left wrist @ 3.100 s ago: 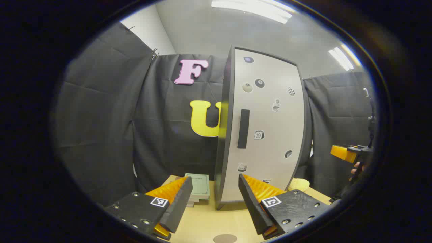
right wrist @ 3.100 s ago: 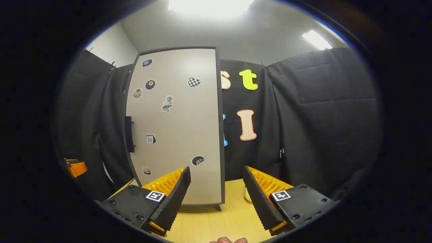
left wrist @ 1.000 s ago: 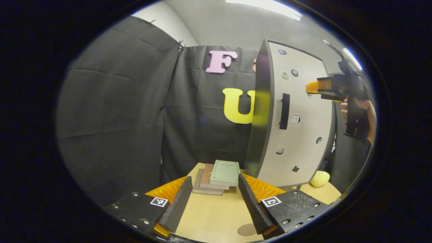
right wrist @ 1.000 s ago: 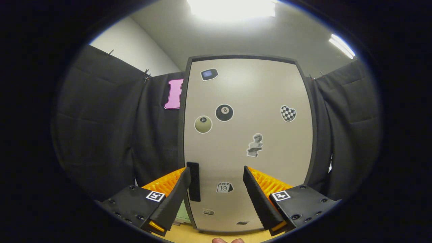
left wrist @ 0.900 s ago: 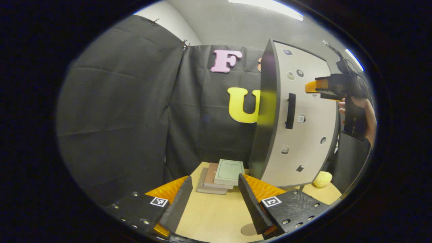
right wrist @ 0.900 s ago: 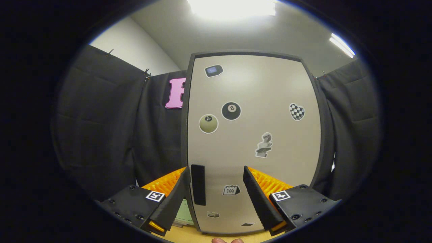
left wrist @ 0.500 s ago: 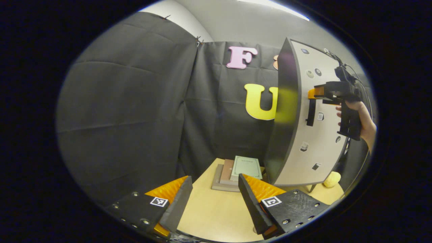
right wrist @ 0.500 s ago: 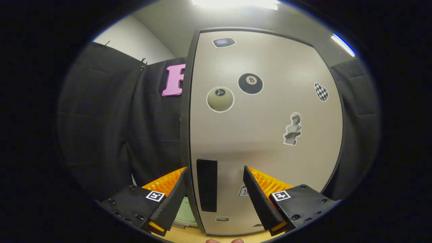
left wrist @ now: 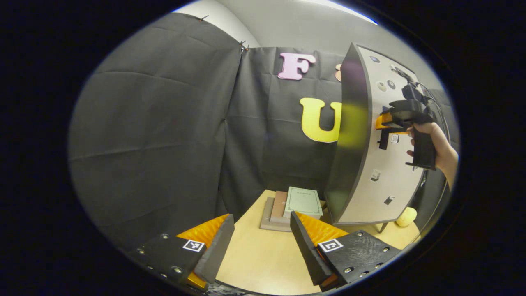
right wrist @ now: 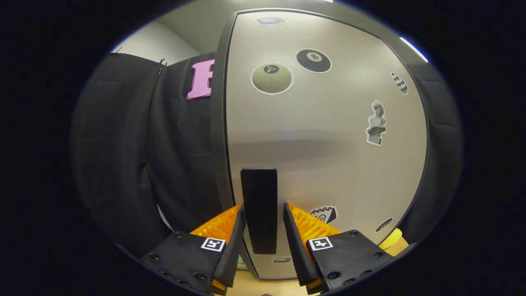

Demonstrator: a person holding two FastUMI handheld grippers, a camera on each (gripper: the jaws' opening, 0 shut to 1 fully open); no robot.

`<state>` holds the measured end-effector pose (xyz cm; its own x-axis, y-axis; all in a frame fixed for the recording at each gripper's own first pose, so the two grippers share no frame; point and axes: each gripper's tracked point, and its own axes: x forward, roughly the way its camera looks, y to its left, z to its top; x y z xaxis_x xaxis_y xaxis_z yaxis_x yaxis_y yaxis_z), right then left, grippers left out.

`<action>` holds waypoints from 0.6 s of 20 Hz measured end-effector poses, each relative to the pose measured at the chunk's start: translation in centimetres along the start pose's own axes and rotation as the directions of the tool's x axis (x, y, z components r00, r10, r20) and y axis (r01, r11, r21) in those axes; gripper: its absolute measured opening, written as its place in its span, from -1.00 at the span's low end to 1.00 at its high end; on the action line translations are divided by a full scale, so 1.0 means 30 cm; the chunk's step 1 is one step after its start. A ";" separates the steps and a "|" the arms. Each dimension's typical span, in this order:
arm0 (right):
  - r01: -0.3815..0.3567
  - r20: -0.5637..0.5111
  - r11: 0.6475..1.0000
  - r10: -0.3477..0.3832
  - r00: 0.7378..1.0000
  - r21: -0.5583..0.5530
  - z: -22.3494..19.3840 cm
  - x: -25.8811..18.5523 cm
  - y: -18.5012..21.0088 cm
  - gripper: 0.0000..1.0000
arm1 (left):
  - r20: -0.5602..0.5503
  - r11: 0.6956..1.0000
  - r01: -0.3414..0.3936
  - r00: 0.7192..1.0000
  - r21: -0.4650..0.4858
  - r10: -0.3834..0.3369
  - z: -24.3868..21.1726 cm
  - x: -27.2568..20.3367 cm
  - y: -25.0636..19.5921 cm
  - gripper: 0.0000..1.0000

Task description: Open the cabinet door with the right hand, grasp the bottle in the cabinet with the left hand and place it on the coaster, then close the cabinet door with the right hand.

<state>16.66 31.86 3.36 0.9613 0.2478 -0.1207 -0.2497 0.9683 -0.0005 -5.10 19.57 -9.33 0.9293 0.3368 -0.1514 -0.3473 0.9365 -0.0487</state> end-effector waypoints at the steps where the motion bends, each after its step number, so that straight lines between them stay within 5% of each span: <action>1: 0.017 -0.006 1.000 -0.017 1.000 -0.009 -0.005 0.002 -0.009 0.02 | 0.000 1.000 0.002 1.000 0.002 -0.002 0.003 0.001 -0.004 0.70; 3: 0.015 -0.010 1.000 -0.015 1.000 -0.011 -0.007 0.004 -0.008 -0.29 | 0.005 1.000 0.005 1.000 0.004 -0.005 0.007 -0.004 -0.003 0.70; 7: -0.019 -0.055 0.996 0.024 0.998 0.090 -0.017 0.004 -0.007 -0.33 | -0.002 1.000 0.004 1.000 -0.003 -0.004 -0.015 -0.008 -0.006 0.70; 12: -0.064 -0.039 0.997 0.066 0.997 0.048 -0.020 0.000 0.001 -0.61 | -0.006 1.000 0.006 1.000 -0.022 -0.006 -0.050 -0.055 -0.010 0.70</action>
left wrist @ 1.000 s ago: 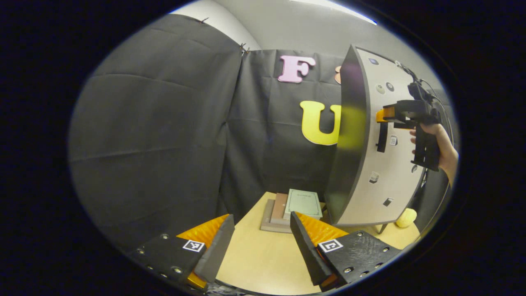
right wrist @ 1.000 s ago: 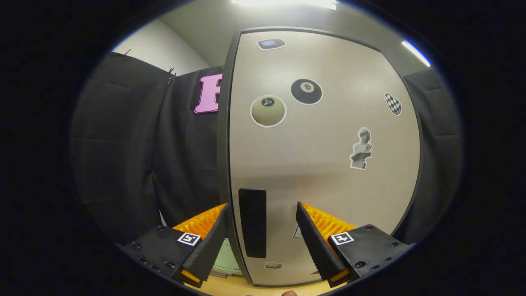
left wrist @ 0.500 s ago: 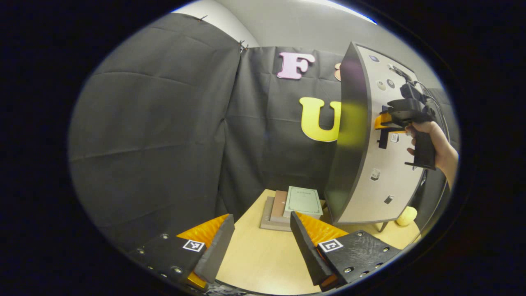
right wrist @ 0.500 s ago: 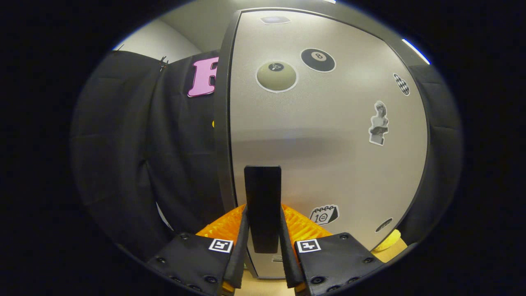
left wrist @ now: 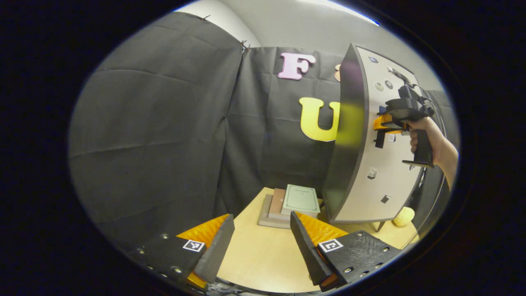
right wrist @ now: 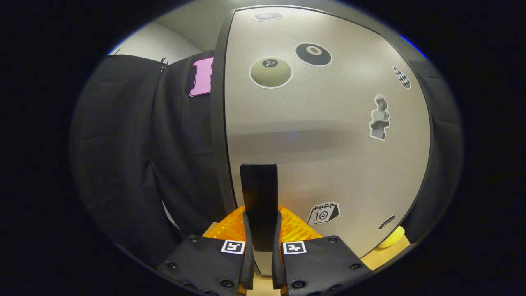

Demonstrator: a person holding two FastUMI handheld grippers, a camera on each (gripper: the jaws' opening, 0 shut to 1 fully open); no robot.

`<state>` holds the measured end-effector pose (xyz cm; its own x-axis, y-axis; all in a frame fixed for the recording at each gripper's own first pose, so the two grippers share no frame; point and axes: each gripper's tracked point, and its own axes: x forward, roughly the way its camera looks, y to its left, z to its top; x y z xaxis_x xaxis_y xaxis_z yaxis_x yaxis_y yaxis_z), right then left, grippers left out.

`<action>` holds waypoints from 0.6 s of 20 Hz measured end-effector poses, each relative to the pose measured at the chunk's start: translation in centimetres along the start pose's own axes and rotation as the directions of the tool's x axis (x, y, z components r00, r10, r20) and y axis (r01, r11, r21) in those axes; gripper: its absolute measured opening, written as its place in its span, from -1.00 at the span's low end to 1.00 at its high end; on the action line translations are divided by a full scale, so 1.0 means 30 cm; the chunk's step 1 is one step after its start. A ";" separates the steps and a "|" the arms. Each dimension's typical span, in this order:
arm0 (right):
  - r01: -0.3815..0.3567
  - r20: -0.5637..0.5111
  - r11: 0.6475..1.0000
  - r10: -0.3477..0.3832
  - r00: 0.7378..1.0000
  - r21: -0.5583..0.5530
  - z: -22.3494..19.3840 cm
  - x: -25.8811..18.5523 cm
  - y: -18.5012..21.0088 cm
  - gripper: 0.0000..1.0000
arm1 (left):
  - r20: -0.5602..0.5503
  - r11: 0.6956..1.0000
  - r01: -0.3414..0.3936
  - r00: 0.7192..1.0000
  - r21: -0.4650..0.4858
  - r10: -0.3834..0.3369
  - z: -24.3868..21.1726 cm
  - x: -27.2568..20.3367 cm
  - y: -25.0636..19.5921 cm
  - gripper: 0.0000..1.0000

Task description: Open the cabinet door with the right hand, grasp the bottle in the cabinet with the left hand and place it on the coaster, then close the cabinet door with the right hand.

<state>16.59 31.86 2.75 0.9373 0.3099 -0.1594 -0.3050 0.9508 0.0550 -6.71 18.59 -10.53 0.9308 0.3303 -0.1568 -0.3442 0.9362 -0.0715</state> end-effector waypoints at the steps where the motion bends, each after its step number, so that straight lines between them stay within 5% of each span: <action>1: -0.016 -0.001 1.000 0.016 1.000 -0.002 0.004 -0.005 0.000 -0.70 | -0.005 1.000 0.004 1.000 0.000 -0.004 -0.007 -0.002 -0.008 0.70; 6: -0.076 -0.006 0.996 0.076 0.997 -0.053 -0.003 -0.048 0.002 -0.87 | -0.002 0.999 0.031 1.000 0.022 -0.031 -0.001 0.000 -0.062 0.66; 12: -0.148 0.005 0.987 0.148 0.989 -0.056 -0.004 -0.136 0.010 -0.80 | -0.001 0.996 0.054 0.999 0.066 -0.054 -0.024 -0.069 -0.146 0.70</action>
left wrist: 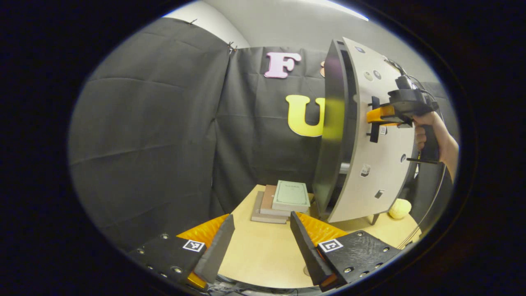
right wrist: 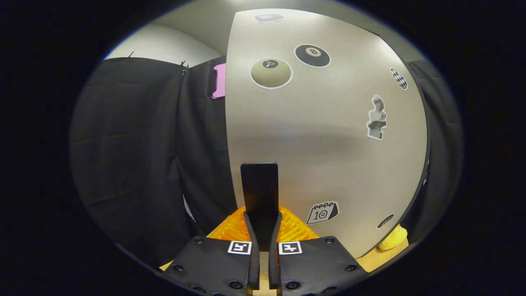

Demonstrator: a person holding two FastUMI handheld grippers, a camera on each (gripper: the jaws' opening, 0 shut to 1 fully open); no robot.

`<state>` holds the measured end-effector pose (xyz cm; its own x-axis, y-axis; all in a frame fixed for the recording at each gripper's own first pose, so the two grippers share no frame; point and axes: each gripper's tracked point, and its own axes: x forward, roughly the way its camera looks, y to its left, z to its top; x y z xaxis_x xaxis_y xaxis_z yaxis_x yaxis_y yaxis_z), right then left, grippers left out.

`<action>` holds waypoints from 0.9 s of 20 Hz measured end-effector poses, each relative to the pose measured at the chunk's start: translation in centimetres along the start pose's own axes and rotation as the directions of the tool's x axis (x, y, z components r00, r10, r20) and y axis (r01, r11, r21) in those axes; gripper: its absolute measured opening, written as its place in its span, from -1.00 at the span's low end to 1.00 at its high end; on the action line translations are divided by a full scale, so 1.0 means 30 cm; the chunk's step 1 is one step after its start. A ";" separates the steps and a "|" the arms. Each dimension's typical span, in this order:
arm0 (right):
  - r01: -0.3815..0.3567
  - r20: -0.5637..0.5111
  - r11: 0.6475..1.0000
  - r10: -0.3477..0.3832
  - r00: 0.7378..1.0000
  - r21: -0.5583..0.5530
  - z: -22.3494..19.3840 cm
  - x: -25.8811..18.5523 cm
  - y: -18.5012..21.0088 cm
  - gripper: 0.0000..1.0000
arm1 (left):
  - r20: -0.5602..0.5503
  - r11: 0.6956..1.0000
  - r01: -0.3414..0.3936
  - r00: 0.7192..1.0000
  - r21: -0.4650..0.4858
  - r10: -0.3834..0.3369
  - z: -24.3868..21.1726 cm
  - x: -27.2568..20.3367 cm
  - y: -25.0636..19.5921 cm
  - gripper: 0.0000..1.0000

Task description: Open the cabinet door with the right hand, grasp the bottle in the cabinet with the left hand and place it on the coaster, then close the cabinet door with the right hand.

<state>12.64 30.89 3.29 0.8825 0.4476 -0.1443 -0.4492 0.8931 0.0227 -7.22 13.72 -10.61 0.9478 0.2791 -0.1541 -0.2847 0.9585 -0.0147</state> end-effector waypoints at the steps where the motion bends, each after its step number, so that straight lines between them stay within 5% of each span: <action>1: -0.013 0.000 1.000 0.013 1.000 -0.001 -0.004 -0.016 0.001 -0.80 | 0.000 1.000 0.004 1.000 0.002 -0.004 -0.004 -0.009 -0.013 0.70; 18: -0.126 -0.002 0.992 0.126 0.992 0.006 -0.024 -0.262 -0.048 -0.87 | 0.007 0.997 0.047 0.999 0.064 -0.048 0.001 -0.083 -0.191 0.66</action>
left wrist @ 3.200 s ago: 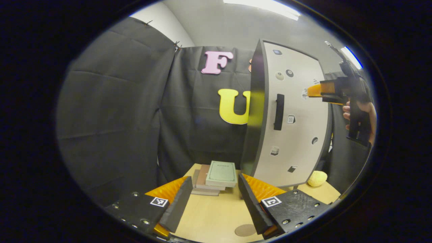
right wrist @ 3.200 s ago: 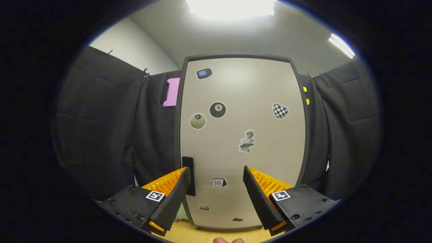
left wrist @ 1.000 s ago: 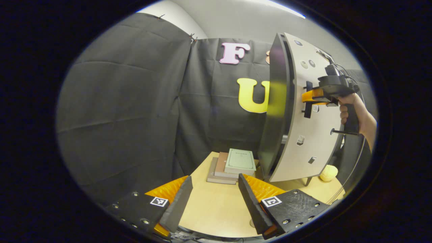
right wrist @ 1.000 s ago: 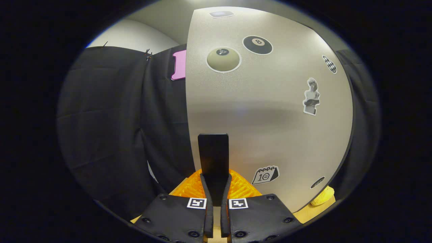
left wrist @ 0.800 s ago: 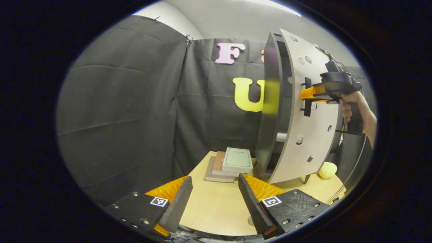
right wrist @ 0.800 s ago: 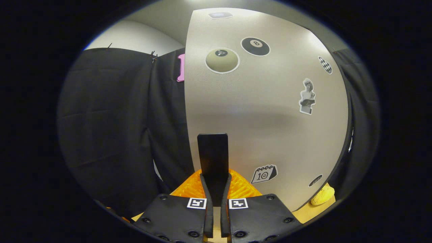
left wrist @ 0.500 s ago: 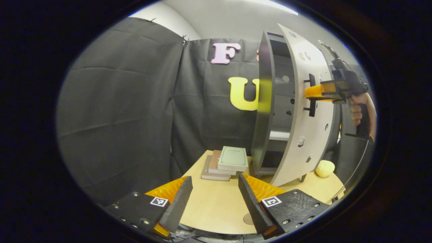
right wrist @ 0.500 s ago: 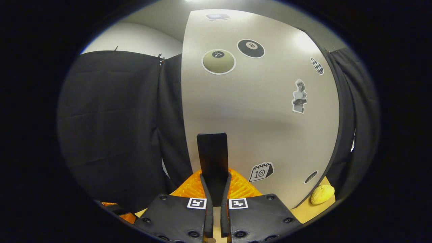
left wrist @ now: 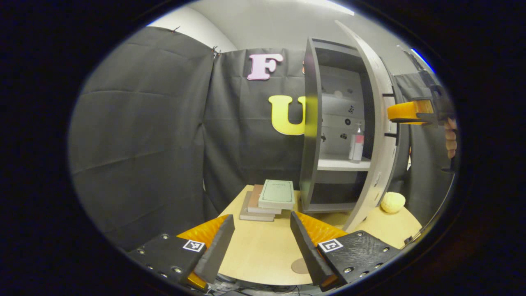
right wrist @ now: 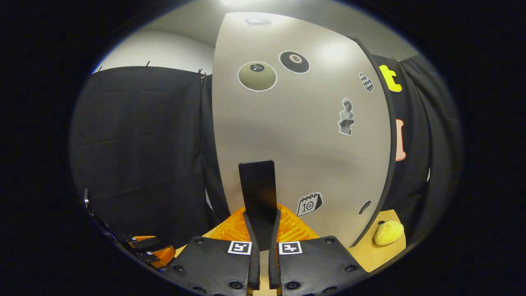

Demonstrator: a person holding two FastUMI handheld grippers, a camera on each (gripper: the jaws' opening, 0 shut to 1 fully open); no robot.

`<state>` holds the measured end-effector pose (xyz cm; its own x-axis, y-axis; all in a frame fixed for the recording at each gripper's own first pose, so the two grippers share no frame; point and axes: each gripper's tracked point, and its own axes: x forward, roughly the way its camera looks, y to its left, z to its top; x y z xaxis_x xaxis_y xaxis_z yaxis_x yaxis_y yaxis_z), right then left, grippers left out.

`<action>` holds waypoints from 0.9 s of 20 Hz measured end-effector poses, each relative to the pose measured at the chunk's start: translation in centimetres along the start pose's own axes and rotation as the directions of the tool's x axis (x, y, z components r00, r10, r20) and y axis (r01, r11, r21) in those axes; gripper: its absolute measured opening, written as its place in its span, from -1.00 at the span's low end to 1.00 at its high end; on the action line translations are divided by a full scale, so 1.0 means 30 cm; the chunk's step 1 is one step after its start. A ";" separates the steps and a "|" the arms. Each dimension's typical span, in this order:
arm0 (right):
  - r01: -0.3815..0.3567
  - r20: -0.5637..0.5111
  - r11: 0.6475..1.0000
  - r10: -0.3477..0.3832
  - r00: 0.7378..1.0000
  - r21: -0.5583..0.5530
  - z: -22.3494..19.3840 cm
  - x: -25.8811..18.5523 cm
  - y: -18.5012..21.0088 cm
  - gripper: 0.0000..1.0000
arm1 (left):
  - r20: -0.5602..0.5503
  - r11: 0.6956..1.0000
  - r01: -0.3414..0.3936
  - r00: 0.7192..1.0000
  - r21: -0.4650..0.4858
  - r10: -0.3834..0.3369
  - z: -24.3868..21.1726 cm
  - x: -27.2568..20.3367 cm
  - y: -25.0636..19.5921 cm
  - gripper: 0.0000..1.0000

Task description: Open the cabinet door with the right hand, grasp the bottle in the cabinet with the left hand and place it on the coaster, then close the cabinet door with the right hand.

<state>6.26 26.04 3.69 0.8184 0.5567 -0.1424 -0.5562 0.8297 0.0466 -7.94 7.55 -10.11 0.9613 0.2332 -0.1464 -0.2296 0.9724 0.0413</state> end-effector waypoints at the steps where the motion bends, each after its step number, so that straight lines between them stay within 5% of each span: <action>1: 0.002 0.000 1.000 -0.002 1.000 0.003 -0.004 -0.016 -0.003 -0.87 | -0.002 1.000 0.004 1.000 0.002 -0.004 -0.002 0.002 -0.007 0.66; 7: 0.044 0.002 0.999 -0.044 0.999 0.017 -0.013 -0.103 -0.054 -0.80 | -0.013 0.999 0.053 0.999 0.013 -0.053 -0.002 0.022 -0.084 0.66; 18: 0.242 0.025 0.967 -0.245 0.969 0.078 -0.015 -0.227 -0.180 -0.81 | -0.021 0.968 0.244 0.970 0.064 -0.243 0.005 0.084 -0.360 0.66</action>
<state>3.61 17.76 3.95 0.9330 0.3375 -0.1246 -0.3285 0.9404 0.0874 -3.02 -2.36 -10.76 0.9850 -0.0098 -0.1724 0.0217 0.9975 0.0674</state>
